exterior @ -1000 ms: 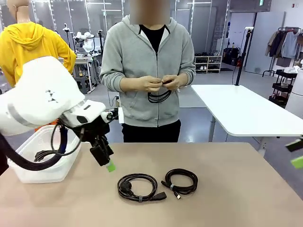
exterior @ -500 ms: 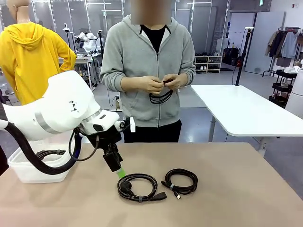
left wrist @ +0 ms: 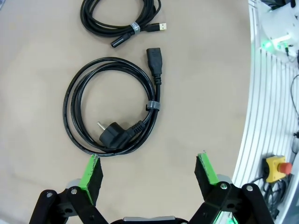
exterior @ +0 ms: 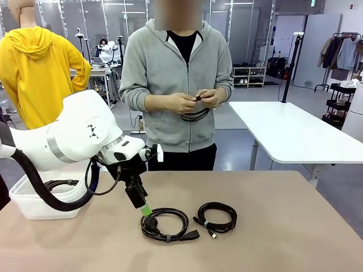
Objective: Organize and store the cables.
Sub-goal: Place the Power Cable into the Organizing box.
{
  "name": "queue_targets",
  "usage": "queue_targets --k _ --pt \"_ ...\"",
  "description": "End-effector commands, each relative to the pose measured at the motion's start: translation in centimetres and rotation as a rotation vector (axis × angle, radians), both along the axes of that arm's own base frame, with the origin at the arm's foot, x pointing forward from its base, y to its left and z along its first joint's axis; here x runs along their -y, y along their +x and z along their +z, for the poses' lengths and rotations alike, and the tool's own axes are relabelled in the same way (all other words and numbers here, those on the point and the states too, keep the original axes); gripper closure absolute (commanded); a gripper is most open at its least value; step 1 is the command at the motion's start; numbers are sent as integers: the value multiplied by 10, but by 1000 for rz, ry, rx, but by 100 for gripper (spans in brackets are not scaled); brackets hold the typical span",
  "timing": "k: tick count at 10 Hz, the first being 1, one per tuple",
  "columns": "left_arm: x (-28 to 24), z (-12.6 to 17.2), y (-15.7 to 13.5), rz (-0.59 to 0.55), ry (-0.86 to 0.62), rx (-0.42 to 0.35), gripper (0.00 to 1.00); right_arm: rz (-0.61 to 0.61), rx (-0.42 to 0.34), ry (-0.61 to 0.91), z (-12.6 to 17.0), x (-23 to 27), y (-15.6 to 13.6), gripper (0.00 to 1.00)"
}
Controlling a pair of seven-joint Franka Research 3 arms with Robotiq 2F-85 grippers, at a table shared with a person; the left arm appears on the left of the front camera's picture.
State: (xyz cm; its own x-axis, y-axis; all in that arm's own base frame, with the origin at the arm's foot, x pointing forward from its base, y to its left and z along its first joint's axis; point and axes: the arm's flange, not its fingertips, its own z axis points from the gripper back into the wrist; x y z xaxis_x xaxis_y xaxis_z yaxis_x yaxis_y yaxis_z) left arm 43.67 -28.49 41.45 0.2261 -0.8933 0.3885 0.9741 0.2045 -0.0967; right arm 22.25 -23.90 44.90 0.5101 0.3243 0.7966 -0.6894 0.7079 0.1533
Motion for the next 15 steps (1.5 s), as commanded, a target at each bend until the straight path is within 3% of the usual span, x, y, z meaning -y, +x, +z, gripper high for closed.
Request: queue_targets --k 1,8,10,13,15 --pt "2 -2 -2 -5 1 -3 0 15 -14 -10 7 -12 11 0" --pt "2 -1 -2 -5 1 -1 0 15 -14 -10 7 -12 11 0" --pt "54 -2 5 -32 134 4 0 15 -14 -10 7 -12 11 0" --pt "87 -21 9 -103 241 8 0 15 -14 -10 7 -12 11 0" --pt "103 -31 10 -212 297 62 0 15 -14 -10 7 -12 11 0"
